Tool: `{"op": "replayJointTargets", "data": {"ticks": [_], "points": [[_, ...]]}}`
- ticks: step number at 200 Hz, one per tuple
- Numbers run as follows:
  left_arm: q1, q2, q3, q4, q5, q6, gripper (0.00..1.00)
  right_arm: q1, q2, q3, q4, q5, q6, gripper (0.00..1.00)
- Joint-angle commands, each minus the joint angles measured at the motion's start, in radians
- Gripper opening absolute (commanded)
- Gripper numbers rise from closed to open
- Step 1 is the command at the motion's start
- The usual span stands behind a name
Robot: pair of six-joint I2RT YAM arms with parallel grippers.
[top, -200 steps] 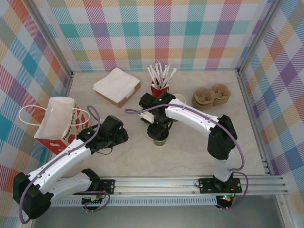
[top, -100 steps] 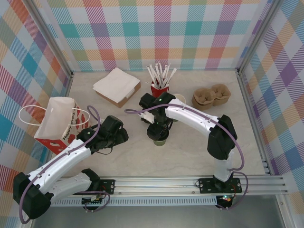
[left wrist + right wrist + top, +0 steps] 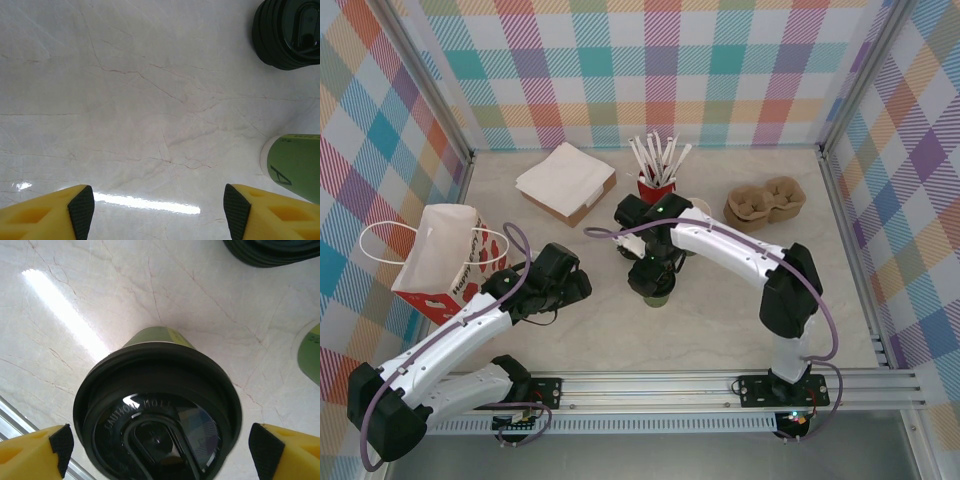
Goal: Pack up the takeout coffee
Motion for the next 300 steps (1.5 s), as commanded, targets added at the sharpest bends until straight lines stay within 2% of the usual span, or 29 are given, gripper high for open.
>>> {"op": "replayJointTargets", "data": {"ticks": [1, 43, 70, 86, 99, 119, 185, 300], "points": [[-0.006, -0.012, 0.010, 0.049, 0.051, 0.003, 0.72, 0.001, -0.093, -0.003, 0.013, 0.009, 0.021, 0.94], [-0.007, -0.013, 0.015, 0.183, 0.200, 0.009, 0.75, -0.040, -0.224, -0.084, 0.056, -0.002, 0.075, 0.98], [-0.006, 0.005, 0.002, 0.324, 0.328, -0.020, 0.77, -0.117, -0.320, -0.184, 0.112, -0.064, 0.130, 0.98], [-0.007, 0.029, -0.022, 0.459, 0.413, -0.073, 0.78, -0.182, -0.350, -0.227, 0.125, -0.133, 0.196, 0.98], [-0.008, 0.064, -0.038, 0.574, 0.468, -0.114, 0.78, -0.228, -0.347, -0.243, 0.119, -0.216, 0.234, 0.93], [-0.012, 0.130, -0.029, 0.626, 0.516, -0.129, 0.78, -0.255, -0.316, -0.250, 0.110, -0.294, 0.271, 0.88], [-0.037, 0.277, 0.012, 0.645, 0.569, -0.126, 0.75, -0.268, -0.205, -0.243, 0.152, -0.308, 0.391, 0.77], [-0.063, 0.373, 0.026, 0.595, 0.552, -0.102, 0.68, -0.270, -0.126, -0.220, 0.149, -0.294, 0.416, 0.68]]}}
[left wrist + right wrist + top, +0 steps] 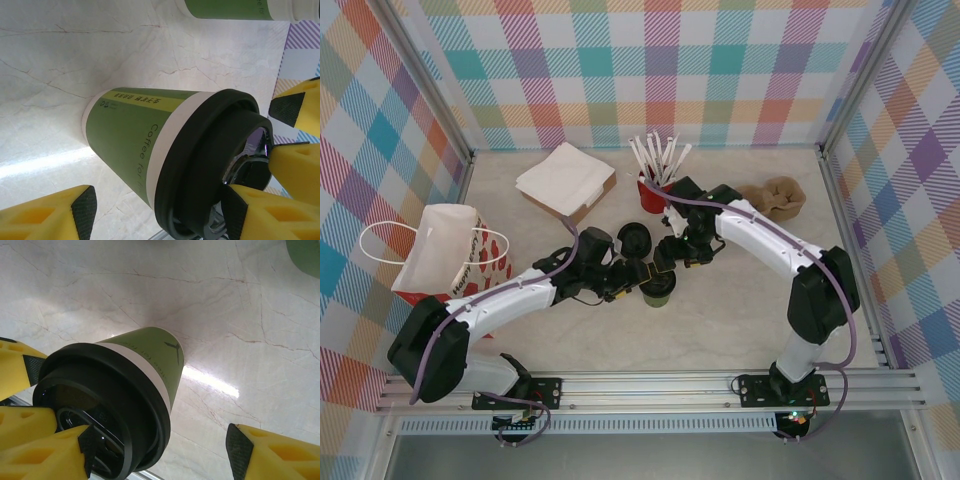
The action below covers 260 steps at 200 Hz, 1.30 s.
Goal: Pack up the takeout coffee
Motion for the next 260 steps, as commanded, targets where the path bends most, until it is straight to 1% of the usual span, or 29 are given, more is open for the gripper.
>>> {"op": "replayJointTargets", "data": {"ticks": [1, 121, 125, 147, 213, 260], "points": [[-0.018, 0.004, 0.031, -0.031, 0.002, 0.012, 0.68, -0.006, 0.017, 0.026, -0.013, -0.001, 0.016, 0.68], [-0.019, -0.021, -0.001, -0.089, -0.034, 0.029, 0.62, -0.007, 0.061, -0.011, -0.039, 0.005, 0.016, 0.50], [-0.019, -0.022, -0.002, -0.120, -0.035, 0.029, 0.62, -0.007, 0.063, -0.014, -0.040, 0.004, 0.015, 0.50], [-0.019, -0.023, -0.009, -0.134, -0.041, 0.034, 0.61, -0.006, 0.075, -0.031, -0.043, 0.000, 0.013, 0.46], [-0.017, -0.015, -0.031, -0.158, -0.055, 0.039, 0.58, -0.007, 0.103, -0.071, -0.052, -0.018, 0.003, 0.41], [-0.019, -0.013, -0.044, -0.174, -0.059, 0.039, 0.54, -0.007, 0.112, -0.107, -0.063, -0.020, -0.002, 0.39]]}}
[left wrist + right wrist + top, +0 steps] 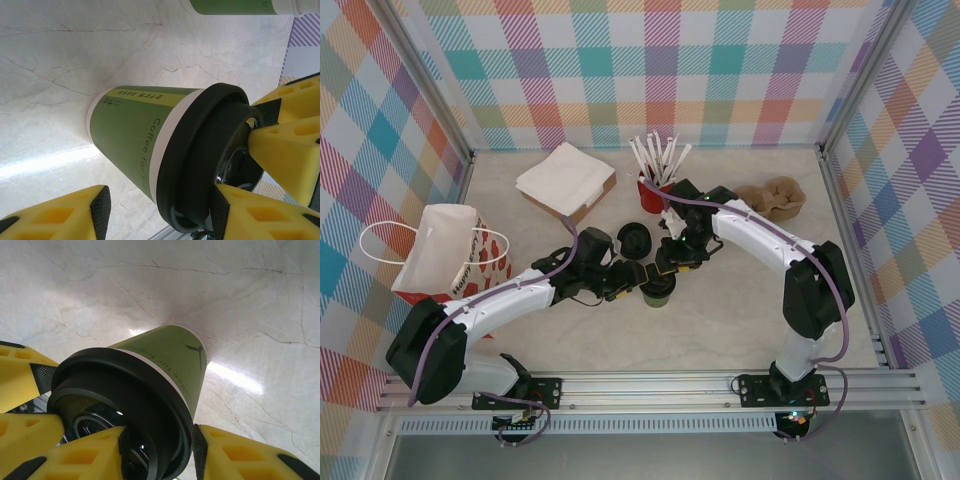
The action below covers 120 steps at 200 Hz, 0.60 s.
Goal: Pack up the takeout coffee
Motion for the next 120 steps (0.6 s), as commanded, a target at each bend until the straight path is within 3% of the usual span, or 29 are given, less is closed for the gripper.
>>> {"op": "replayJointTargets", "data": {"ticks": [1, 75, 120], "points": [[-0.018, 0.000, -0.047, -0.143, -0.049, 0.020, 0.54, 0.005, 0.073, -0.082, -0.090, 0.082, -0.009, 0.39], [-0.019, 0.000, -0.054, -0.113, -0.035, -0.001, 0.52, 0.004, 0.042, -0.025, -0.085, 0.087, -0.013, 0.41], [-0.018, 0.005, 0.058, -0.123, -0.018, 0.008, 0.60, 0.004, -0.007, 0.043, -0.026, 0.030, -0.013, 0.48]]}}
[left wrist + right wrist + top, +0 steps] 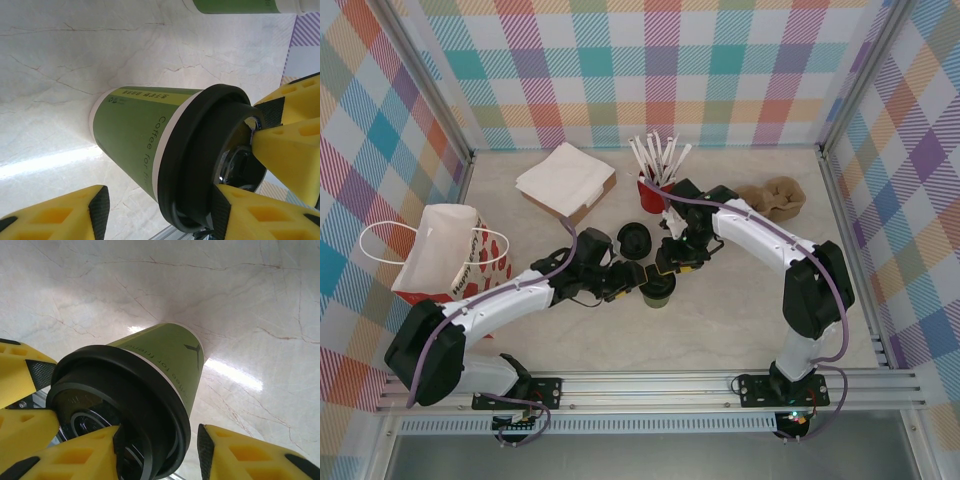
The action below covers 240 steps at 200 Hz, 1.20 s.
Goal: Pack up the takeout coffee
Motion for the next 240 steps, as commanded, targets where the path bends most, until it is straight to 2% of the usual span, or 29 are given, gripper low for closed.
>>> {"op": "replayJointTargets", "data": {"ticks": [1, 21, 38, 69, 103, 172, 240], "points": [[-0.016, 0.012, 0.054, -0.107, -0.013, 0.006, 0.61, 0.006, -0.006, 0.029, -0.013, 0.025, -0.005, 0.48], [-0.016, -0.001, 0.102, -0.132, -0.023, 0.017, 0.66, 0.007, -0.038, 0.038, 0.000, 0.032, 0.010, 0.57], [-0.017, -0.023, 0.157, -0.224, -0.072, 0.056, 0.71, 0.006, -0.066, 0.035, -0.003, 0.034, 0.019, 0.63], [-0.015, -0.079, 0.216, -0.346, -0.171, 0.109, 0.78, 0.006, -0.124, -0.017, 0.014, 0.015, 0.047, 0.67], [-0.014, -0.123, 0.221, -0.417, -0.269, 0.120, 0.79, 0.014, -0.177, -0.122, 0.095, -0.047, 0.105, 0.72], [-0.013, -0.134, 0.225, -0.463, -0.319, 0.141, 0.79, 0.058, -0.123, -0.166, 0.163, -0.113, 0.125, 0.77], [-0.012, -0.160, 0.230, -0.500, -0.346, 0.155, 0.80, 0.072, -0.034, -0.056, 0.168, -0.114, 0.092, 0.77]]}}
